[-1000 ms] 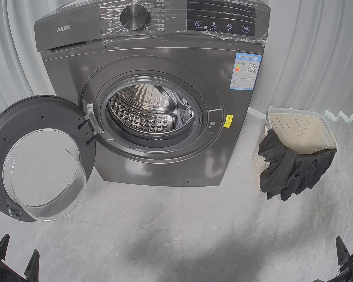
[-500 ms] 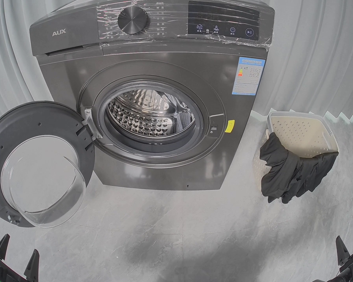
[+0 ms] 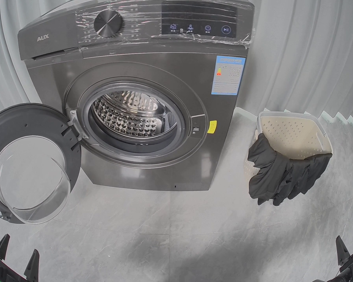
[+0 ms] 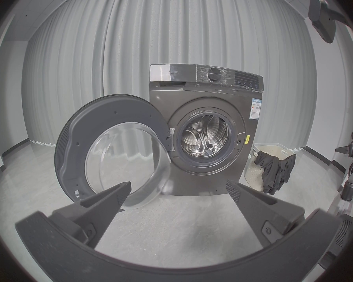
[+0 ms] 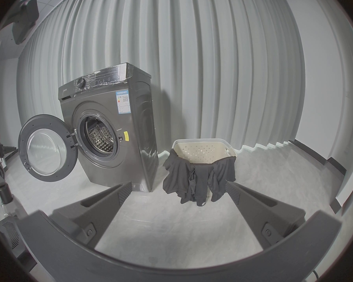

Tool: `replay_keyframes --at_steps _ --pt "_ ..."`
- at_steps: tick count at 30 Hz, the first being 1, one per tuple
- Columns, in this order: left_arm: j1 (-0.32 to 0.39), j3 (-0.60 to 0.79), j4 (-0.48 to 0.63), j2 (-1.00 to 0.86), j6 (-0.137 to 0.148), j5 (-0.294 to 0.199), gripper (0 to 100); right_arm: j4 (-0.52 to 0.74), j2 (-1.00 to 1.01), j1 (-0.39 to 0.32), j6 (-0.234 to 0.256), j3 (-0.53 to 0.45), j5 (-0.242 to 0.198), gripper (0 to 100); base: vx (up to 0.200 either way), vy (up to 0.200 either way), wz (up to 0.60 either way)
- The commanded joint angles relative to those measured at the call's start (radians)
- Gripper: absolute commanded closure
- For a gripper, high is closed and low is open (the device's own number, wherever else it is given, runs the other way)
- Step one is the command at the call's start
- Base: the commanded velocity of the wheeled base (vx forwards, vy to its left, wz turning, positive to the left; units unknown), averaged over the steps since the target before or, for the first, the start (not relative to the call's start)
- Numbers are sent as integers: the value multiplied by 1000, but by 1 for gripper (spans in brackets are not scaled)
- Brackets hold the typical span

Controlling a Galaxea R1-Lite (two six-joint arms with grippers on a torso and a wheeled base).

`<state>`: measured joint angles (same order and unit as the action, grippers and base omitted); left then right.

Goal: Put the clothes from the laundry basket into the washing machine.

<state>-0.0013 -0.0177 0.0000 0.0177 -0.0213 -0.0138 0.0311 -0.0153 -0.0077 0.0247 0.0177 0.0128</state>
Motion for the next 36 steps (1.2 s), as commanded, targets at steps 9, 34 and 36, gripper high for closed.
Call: replay_keyframes --at_steps 9,34,36 --pt "0 16 0 -16 0 0 0 0 9 0 0 -4 0 0 0 -200 0" --pt "0 16 0 -16 0 0 0 0 9 0 0 -4 0 0 0 -144 0" --pt "0 16 0 -16 0 0 0 0 9 0 0 -4 0 0 0 0 0"
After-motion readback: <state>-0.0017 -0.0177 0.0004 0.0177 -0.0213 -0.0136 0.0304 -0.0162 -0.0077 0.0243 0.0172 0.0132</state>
